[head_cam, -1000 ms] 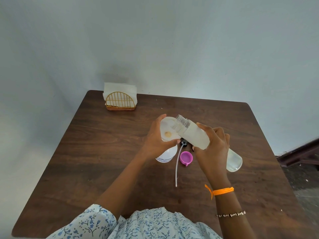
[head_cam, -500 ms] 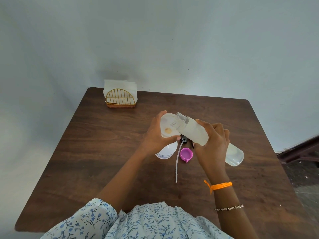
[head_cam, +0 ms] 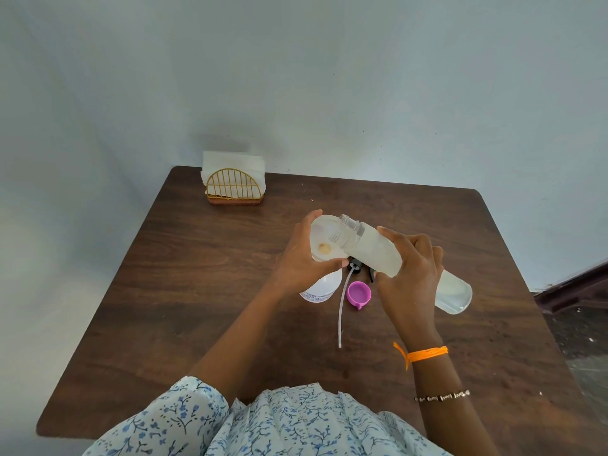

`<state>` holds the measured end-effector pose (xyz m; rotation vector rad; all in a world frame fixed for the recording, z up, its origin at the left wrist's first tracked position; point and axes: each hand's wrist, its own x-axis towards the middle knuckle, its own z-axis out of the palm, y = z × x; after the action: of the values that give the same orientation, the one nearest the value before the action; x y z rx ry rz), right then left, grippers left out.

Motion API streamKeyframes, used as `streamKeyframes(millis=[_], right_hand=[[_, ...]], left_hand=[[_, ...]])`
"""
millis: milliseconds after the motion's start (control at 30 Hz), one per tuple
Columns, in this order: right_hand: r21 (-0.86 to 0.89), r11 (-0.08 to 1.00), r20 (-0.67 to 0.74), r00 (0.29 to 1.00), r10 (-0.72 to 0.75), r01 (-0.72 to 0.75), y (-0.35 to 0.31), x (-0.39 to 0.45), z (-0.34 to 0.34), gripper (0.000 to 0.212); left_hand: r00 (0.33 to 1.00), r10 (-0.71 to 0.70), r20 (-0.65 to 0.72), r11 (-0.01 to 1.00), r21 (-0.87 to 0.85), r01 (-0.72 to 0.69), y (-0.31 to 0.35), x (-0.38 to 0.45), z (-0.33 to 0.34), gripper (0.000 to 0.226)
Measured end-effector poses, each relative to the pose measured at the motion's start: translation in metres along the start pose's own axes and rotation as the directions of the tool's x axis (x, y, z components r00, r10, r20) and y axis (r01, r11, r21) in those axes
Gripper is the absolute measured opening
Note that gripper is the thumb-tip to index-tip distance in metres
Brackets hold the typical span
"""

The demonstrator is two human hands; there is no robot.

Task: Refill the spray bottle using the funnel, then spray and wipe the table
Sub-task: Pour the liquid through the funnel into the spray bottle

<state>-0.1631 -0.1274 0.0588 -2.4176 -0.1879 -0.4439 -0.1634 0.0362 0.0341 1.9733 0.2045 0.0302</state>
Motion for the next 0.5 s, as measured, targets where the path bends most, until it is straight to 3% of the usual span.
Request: streamKeyframes(millis=[500], right_hand=[[-0.019, 1.0, -0.008, 1.0, -0.013, 0.013, -0.0029, 0.0014, -0.0003, 0.067]], left_hand=[[1.0, -0.008, 0.003, 1.0, -0.011, 0.008, -0.0028, 0.002, 0.0017, 0.093]])
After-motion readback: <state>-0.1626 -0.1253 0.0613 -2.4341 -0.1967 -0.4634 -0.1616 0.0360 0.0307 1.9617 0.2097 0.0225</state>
